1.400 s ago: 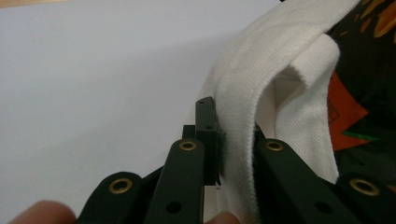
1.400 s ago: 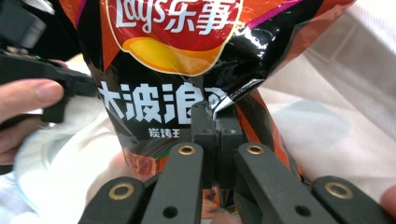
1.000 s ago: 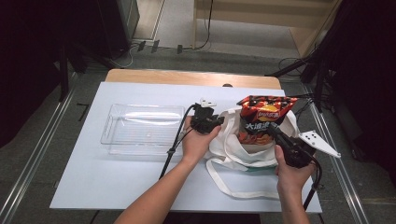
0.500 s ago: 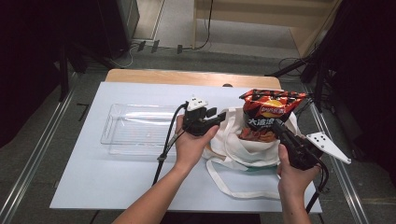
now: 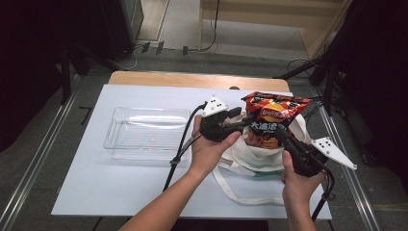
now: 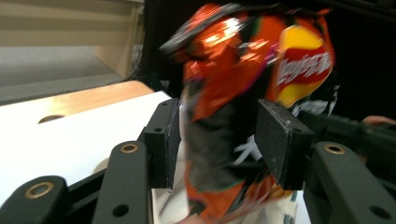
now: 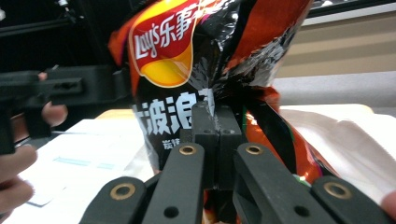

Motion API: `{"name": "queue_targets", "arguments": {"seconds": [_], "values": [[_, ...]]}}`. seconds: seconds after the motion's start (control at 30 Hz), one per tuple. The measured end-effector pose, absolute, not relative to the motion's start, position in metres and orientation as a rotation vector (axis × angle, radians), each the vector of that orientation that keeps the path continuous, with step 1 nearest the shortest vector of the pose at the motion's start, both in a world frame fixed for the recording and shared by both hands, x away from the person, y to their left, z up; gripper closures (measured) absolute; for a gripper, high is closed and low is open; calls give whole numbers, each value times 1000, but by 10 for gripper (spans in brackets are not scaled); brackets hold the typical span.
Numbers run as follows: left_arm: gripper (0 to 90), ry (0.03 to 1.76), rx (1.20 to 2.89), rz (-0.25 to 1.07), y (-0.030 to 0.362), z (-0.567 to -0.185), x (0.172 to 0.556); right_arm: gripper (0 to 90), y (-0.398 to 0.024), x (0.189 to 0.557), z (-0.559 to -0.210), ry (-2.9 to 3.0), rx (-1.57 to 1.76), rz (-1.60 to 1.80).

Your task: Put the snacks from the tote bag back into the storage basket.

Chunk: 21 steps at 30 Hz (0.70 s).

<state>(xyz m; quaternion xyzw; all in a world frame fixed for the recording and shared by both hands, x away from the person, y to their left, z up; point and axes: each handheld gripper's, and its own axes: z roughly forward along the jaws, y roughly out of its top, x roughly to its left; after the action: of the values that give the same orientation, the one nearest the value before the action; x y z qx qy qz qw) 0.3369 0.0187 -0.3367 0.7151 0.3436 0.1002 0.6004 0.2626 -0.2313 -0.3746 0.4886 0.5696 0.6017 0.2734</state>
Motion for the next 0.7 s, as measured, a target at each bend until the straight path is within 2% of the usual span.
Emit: {"name": "queue_targets", "arguments": {"seconds": [0.27,0.3,0.43,0.5,0.53,0.57,0.7], "values": [[383,744,1647,178,5,-328,348,900,-233,257,-369,1533,1284,1668],[402,730,1645,182,4,-327,349,900,-233,256,-369,1532,1280,1676],[582,708,1645,198,2,-324,347,900,-237,256,-369,1532,1288,1689],[645,687,1646,202,0,-322,344,900,-239,257,-369,1533,1295,1688],[645,683,1654,208,-1,-321,343,900,-240,257,-370,1531,1305,1690],[715,690,1663,214,-2,-320,343,900,-242,257,-371,1526,1316,1690],[822,697,1679,223,-2,-320,341,900,-242,257,-372,1525,1314,1684]]}}
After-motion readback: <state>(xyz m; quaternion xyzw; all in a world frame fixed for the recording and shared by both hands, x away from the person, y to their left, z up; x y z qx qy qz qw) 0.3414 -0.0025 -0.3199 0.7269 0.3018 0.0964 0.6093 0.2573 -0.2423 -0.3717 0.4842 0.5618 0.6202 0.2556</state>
